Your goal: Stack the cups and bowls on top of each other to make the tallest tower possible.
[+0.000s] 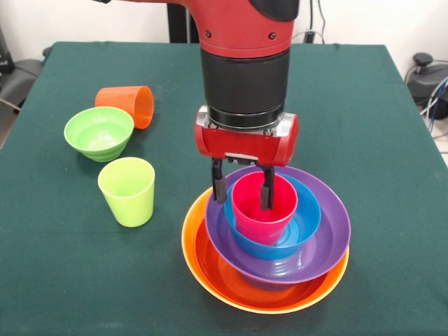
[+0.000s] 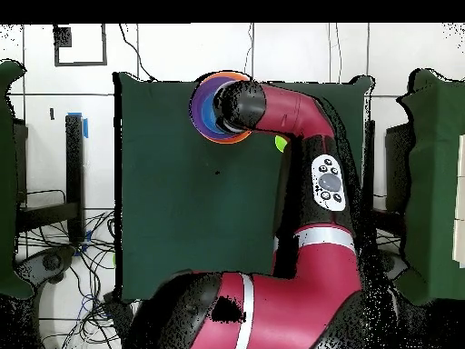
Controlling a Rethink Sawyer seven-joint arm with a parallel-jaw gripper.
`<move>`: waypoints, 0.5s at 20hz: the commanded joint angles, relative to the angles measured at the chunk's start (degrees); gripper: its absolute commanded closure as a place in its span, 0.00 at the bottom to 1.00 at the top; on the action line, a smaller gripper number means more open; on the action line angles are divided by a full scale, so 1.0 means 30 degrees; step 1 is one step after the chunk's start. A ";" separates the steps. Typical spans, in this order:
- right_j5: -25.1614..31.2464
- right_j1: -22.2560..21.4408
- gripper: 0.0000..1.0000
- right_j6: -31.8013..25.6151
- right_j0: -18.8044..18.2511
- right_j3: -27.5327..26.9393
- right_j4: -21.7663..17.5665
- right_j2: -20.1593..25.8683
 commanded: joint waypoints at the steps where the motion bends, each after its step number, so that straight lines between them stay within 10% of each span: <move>1: 0.2290 -0.1293 0.00 0.1122 -0.0067 0.0717 0.0452 0.0559; 10: 0.3787 -0.2835 0.00 0.0609 -0.0529 0.1678 0.0866 0.0387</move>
